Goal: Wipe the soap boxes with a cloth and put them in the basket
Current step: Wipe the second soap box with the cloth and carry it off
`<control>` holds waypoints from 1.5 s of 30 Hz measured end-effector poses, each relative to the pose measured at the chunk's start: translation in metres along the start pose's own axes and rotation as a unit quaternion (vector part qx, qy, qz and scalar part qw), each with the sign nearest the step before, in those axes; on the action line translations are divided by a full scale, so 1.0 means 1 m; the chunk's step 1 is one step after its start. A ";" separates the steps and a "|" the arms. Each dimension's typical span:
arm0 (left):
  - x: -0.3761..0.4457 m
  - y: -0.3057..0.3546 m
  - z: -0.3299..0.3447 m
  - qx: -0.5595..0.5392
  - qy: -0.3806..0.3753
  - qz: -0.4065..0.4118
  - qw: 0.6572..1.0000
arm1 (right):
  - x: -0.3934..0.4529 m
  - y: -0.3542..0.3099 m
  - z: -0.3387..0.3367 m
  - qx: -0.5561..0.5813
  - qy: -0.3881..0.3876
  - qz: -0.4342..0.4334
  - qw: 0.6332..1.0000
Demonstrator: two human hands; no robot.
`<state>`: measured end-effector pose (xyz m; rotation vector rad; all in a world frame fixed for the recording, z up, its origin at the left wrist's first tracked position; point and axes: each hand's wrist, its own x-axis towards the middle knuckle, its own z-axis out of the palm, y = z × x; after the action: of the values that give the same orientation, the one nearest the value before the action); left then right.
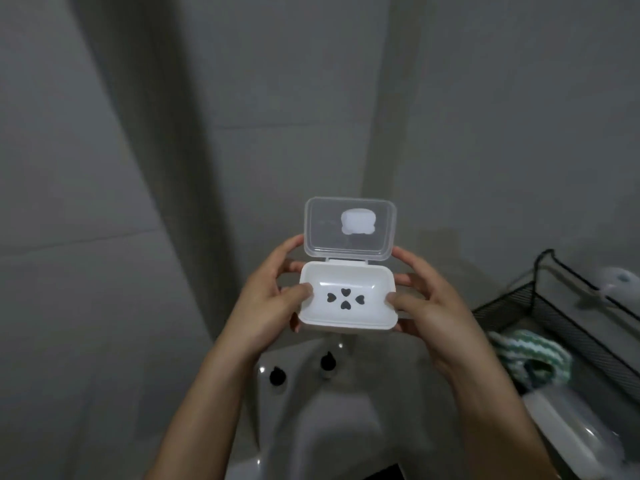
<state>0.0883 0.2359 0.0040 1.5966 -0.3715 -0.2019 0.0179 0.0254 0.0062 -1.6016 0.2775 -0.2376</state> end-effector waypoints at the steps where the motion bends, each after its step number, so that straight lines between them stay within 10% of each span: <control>1: -0.013 -0.003 -0.013 0.000 0.022 -0.012 1.000 | 0.001 0.004 0.014 -0.005 -0.028 0.003 1.000; 21: -0.318 -0.027 -0.264 0.021 0.473 -0.079 0.877 | -0.123 0.018 0.382 -0.029 -0.448 -0.034 0.893; 45: -0.688 -0.026 -0.401 0.053 0.836 -0.136 0.529 | -0.463 0.037 0.726 -0.063 -0.794 -0.090 0.598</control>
<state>-0.4068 0.8567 -0.0626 1.2612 1.4130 1.1464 -0.1893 0.8597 -0.0582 -1.3956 -1.2959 1.1131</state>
